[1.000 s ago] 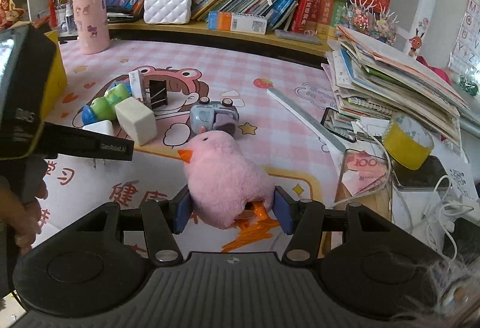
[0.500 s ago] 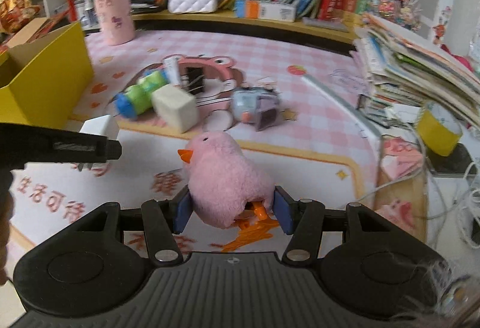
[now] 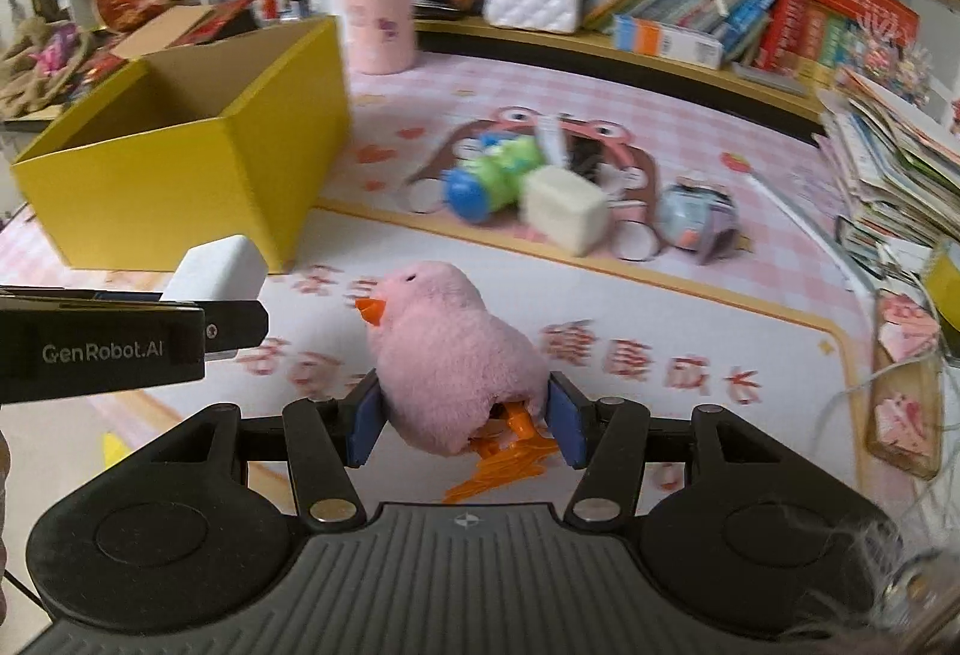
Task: Organize objects
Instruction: 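Carry the white charger and pink chick over the yellow box with both tools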
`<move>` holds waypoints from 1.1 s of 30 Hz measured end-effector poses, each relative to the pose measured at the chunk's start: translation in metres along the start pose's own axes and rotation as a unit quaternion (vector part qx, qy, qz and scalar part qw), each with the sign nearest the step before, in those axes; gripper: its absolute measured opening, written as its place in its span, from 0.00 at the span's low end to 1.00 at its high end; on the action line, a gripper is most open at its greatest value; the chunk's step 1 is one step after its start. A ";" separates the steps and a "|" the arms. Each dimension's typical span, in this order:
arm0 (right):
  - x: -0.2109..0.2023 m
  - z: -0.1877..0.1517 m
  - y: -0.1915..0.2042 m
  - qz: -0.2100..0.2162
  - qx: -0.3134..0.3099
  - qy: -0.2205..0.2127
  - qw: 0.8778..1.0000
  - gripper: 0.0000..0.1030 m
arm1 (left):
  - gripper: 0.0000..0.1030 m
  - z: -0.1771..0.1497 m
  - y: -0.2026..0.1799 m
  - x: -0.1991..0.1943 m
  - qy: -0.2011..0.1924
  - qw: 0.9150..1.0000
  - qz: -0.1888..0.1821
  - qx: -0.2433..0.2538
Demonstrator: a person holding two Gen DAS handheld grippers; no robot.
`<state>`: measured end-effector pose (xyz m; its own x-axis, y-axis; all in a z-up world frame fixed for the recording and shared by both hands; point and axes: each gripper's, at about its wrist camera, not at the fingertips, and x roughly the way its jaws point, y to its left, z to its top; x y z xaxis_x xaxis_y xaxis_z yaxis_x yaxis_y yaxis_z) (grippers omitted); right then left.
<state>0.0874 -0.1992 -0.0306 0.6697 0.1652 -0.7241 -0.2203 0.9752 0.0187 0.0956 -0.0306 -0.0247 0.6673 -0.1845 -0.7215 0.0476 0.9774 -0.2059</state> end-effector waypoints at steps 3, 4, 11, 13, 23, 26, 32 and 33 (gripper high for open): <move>-0.006 -0.002 0.027 0.008 -0.009 -0.004 1.000 0.52 | 0.46 -0.008 0.023 -0.019 -0.009 1.000 0.006 -0.006; -0.007 -0.003 0.036 0.011 -0.012 -0.004 1.000 0.52 | 0.46 -0.011 0.031 -0.025 -0.011 1.000 0.009 -0.010; -0.021 -0.014 0.099 0.037 -0.036 -0.007 0.999 0.52 | 0.46 -0.030 0.084 -0.065 -0.025 0.999 0.032 -0.034; -0.024 -0.017 0.115 0.042 -0.041 -0.008 0.998 0.52 | 0.46 -0.036 0.099 -0.076 -0.029 0.998 0.040 -0.041; -0.043 -0.030 0.174 0.050 -0.046 -0.030 0.997 0.52 | 0.46 -0.052 0.144 -0.117 -0.055 0.997 0.049 -0.039; -0.048 -0.033 0.185 0.046 -0.042 -0.036 0.997 0.52 | 0.46 -0.055 0.153 -0.126 -0.062 0.996 0.046 -0.033; -0.056 -0.032 0.198 0.035 -0.037 -0.046 0.998 0.52 | 0.46 -0.055 0.164 -0.138 -0.076 0.996 0.036 -0.019; -0.057 -0.032 0.200 0.034 -0.037 -0.048 0.998 0.52 | 0.46 -0.054 0.165 -0.139 -0.078 0.996 0.034 -0.017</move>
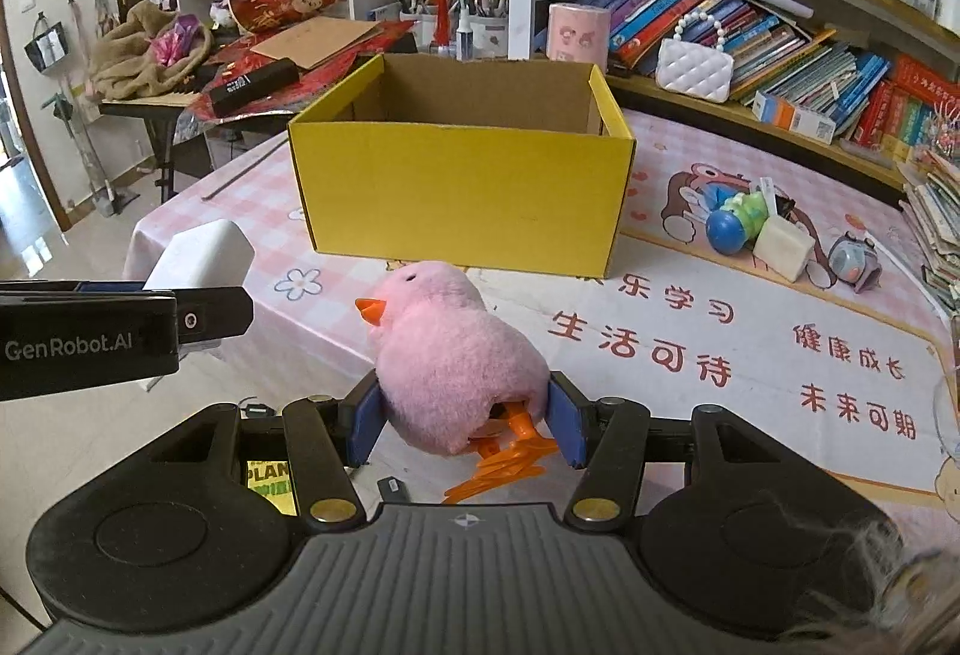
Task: Organize objects
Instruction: 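Carry the white charger and pink chick over the yellow box with both tools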
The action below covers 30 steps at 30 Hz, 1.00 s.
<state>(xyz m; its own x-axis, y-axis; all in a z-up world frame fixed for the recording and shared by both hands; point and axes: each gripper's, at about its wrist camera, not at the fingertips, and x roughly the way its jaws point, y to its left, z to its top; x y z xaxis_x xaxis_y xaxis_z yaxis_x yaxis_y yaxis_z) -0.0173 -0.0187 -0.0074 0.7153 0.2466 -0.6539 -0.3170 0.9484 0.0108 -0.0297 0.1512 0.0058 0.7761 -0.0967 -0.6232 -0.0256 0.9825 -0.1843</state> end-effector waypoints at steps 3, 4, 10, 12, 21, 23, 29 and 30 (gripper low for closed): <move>-0.001 0.002 0.004 -0.005 -0.003 -0.002 1.000 0.52 | 0.46 0.002 0.004 -0.002 -0.007 1.000 -0.005 0.000; -0.001 0.003 0.005 -0.006 -0.004 -0.002 1.000 0.52 | 0.46 0.003 0.005 -0.002 -0.008 1.000 -0.007 -0.001; 0.006 0.010 0.006 -0.010 -0.006 -0.002 1.000 0.52 | 0.46 0.012 0.008 0.002 -0.015 1.000 -0.015 -0.001; 0.009 0.016 0.005 -0.011 -0.005 -0.008 1.000 0.52 | 0.46 0.017 0.009 0.005 -0.019 1.000 -0.016 0.000; 0.031 0.097 -0.027 -0.020 0.022 -0.083 0.996 0.52 | 0.46 0.078 0.002 0.032 -0.070 0.997 -0.012 0.007; 0.042 0.118 -0.037 -0.023 0.022 -0.095 0.995 0.52 | 0.46 0.096 -0.003 0.046 -0.083 0.996 -0.011 0.011; 0.099 0.168 -0.065 -0.009 0.006 -0.087 0.996 0.52 | 0.46 0.131 -0.020 0.101 -0.077 0.997 0.005 0.029; 0.110 0.174 -0.068 -0.008 0.002 -0.080 0.997 0.52 | 0.46 0.132 -0.021 0.110 -0.071 0.997 0.010 0.031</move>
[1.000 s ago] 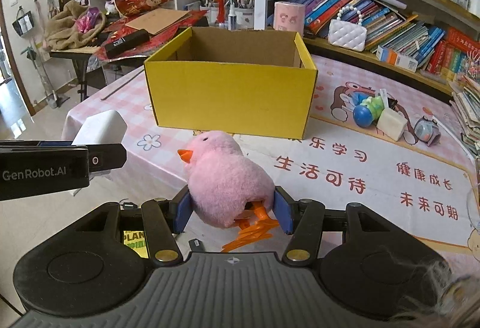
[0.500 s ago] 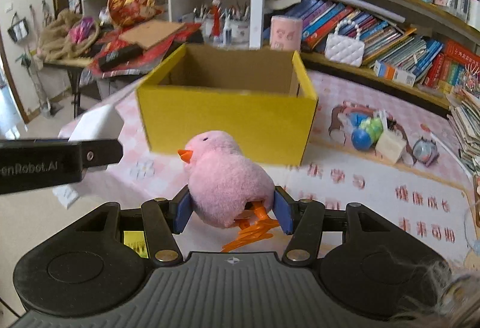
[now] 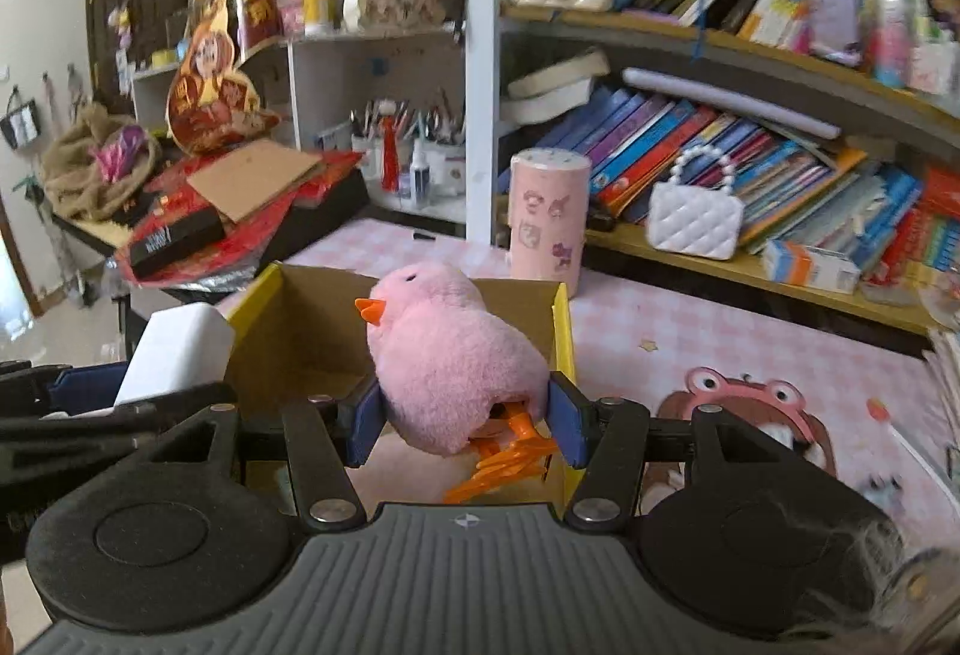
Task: Organize objects
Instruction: 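Carry the white charger and pink chick over the yellow box with both tools, then open both tools to drop the charger and chick into the box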
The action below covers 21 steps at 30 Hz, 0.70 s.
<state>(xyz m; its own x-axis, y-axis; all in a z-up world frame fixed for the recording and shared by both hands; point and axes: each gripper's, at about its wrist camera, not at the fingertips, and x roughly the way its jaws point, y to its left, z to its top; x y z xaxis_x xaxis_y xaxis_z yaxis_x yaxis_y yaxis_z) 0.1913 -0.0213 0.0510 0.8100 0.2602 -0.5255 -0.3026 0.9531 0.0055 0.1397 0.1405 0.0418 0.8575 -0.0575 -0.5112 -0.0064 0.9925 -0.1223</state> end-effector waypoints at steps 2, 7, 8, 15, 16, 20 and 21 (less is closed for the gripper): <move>0.028 0.007 -0.007 0.009 -0.007 0.024 1.000 0.52 | 0.46 -0.001 -0.001 0.021 0.018 1.000 0.011 0.003; 0.092 0.017 -0.006 0.048 -0.027 0.098 0.994 0.52 | 0.46 -0.006 0.000 0.063 0.073 0.997 0.035 0.001; 0.103 0.018 -0.002 0.055 -0.032 0.111 0.992 0.52 | 0.46 -0.008 0.000 0.069 0.082 0.996 0.039 0.001; 0.151 0.020 0.019 0.080 -0.075 0.174 0.979 0.52 | 0.46 -0.007 -0.009 0.086 0.099 0.993 0.063 0.022; 0.154 0.021 0.021 0.083 -0.078 0.181 0.977 0.52 | 0.46 -0.007 -0.010 0.088 0.100 0.992 0.069 0.026; 0.156 0.024 0.018 0.092 -0.073 0.183 0.976 0.55 | 0.47 -0.006 -0.013 0.091 0.099 0.991 0.079 0.032; 0.154 0.024 0.016 0.094 -0.068 0.175 0.978 0.57 | 0.48 -0.006 -0.013 0.091 0.097 0.992 0.079 0.029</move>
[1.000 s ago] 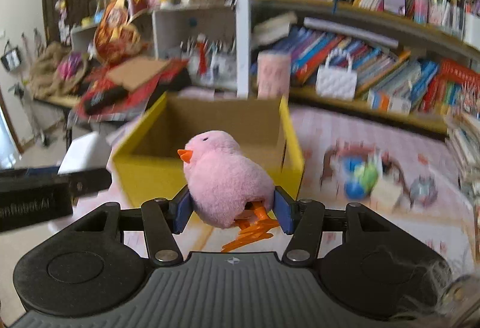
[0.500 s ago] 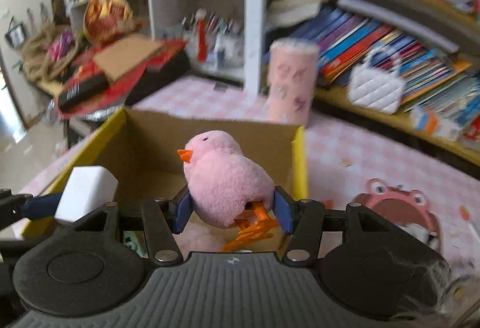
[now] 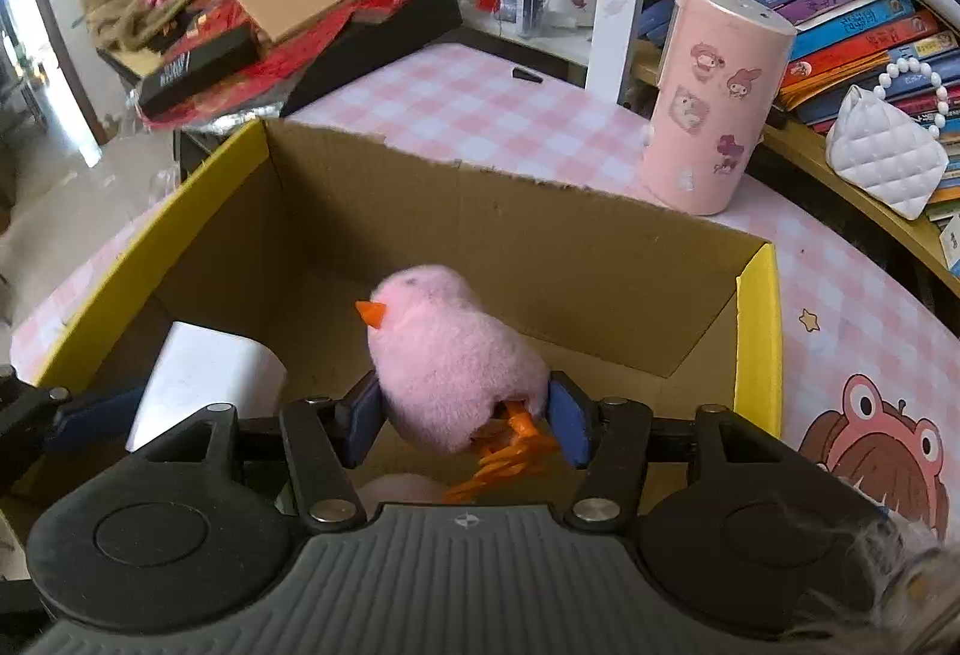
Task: Organize objects
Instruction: 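Open both tools to drop the charger and chick into the box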
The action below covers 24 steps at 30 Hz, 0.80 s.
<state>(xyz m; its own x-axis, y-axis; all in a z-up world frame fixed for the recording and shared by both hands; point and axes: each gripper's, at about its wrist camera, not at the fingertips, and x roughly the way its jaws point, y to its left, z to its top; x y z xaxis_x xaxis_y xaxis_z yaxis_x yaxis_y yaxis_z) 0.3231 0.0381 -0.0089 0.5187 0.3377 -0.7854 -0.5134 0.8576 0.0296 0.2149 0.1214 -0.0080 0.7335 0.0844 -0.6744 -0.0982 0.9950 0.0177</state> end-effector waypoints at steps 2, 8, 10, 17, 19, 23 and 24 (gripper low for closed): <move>-0.008 -0.001 0.000 0.006 0.004 -0.030 1.000 0.65 | 0.51 0.002 0.002 -0.004 -0.012 1.000 -0.004 -0.010; -0.050 -0.007 0.000 0.004 0.019 -0.113 0.993 0.64 | 0.64 0.008 0.008 -0.035 -0.062 0.998 -0.003 -0.019; -0.070 -0.011 0.000 -0.002 0.031 -0.137 0.990 0.63 | 0.69 0.008 0.013 -0.052 -0.083 0.996 -0.003 -0.028; -0.133 -0.042 0.011 -0.023 0.059 -0.200 0.978 0.58 | 0.79 -0.006 0.029 -0.100 -0.127 0.991 -0.004 -0.038; -0.144 -0.055 0.019 -0.029 0.061 -0.205 0.976 0.57 | 0.80 -0.017 0.035 -0.111 -0.131 0.991 0.001 -0.038; -0.162 -0.089 0.041 -0.059 0.066 -0.208 0.974 0.57 | 0.82 -0.042 0.048 -0.127 -0.121 0.991 0.013 -0.046; -0.165 -0.099 0.048 -0.066 0.062 -0.207 0.974 0.57 | 0.83 -0.049 0.052 -0.132 -0.118 0.992 0.016 -0.050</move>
<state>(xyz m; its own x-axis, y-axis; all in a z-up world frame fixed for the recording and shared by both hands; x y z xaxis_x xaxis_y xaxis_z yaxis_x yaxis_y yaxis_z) 0.1452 -0.0151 0.0606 0.8191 0.3273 -0.4711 -0.3505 0.9357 0.0407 0.0805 0.1590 0.0455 0.8650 0.1368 -0.4827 -0.1806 0.9825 -0.0451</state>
